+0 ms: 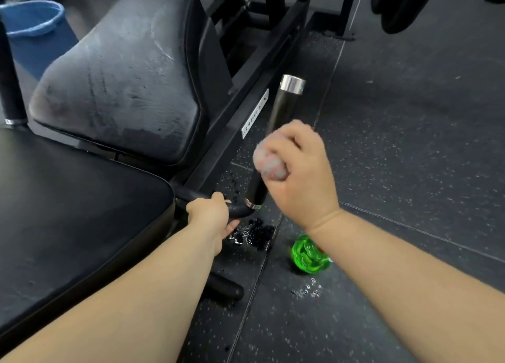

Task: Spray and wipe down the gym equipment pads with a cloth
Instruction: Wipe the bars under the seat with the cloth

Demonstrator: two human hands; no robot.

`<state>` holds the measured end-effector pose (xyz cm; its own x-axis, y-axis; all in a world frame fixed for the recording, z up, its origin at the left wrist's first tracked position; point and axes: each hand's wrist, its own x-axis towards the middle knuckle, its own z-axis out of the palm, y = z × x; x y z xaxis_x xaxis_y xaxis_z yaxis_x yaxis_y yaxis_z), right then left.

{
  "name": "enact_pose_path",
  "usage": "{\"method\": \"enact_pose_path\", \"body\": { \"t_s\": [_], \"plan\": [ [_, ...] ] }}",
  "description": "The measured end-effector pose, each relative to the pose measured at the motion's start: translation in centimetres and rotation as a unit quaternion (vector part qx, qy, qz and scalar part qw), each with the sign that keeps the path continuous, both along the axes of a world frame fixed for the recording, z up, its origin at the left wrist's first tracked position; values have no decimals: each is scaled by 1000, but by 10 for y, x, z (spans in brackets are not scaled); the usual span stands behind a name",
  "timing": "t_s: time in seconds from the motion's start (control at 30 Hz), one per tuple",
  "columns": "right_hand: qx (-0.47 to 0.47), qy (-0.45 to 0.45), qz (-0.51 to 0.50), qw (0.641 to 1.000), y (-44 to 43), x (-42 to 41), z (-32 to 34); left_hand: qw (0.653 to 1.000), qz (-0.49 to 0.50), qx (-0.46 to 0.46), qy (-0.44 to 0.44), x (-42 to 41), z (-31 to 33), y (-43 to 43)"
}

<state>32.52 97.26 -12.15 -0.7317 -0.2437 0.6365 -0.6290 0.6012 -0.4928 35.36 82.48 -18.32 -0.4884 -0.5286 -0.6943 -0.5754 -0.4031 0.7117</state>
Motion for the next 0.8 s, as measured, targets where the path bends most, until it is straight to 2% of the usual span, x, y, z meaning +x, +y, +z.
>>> {"method": "enact_pose_path", "body": {
  "t_s": [0.1, 0.27, 0.37, 0.47, 0.53, 0.6, 0.67, 0.73, 0.77, 0.8],
  "plan": [
    [45, -37, 77, 995, 1, 24, -25, 1000, -4, -19, 9, 1, -1, 2],
    [-42, 63, -24, 997, 2, -25, 47, 1000, -6, -24, 13, 1, -2, 3],
    [34, 82, -4, 996, -2, -27, 35, 1000, -14, -1, 6, 2, 0, 0],
    [77, 14, 104, 991, 3, 9, -19, 1000, -26, 12, 10, 4, 5, -4],
    [107, -31, 134, 985, 6, 29, -42, 999, -30, 10, 17, 6, 5, -4],
    [104, -33, 145, 984, 5, 32, -35, 999, -28, 6, 24, 6, 3, -3],
    [45, 33, 80, 995, 5, 15, 1, 999, -25, 7, 29, 5, -2, -4],
    [-32, 65, -33, 997, 10, -14, 56, 999, -19, 13, 28, 4, -6, -5],
    [-65, 32, -71, 995, 12, -30, 80, 999, -18, 16, 29, 5, -6, -5],
    [-97, -42, -79, 991, 10, -43, 97, 999, -17, 19, 29, 5, -6, -4]
  ]
}}
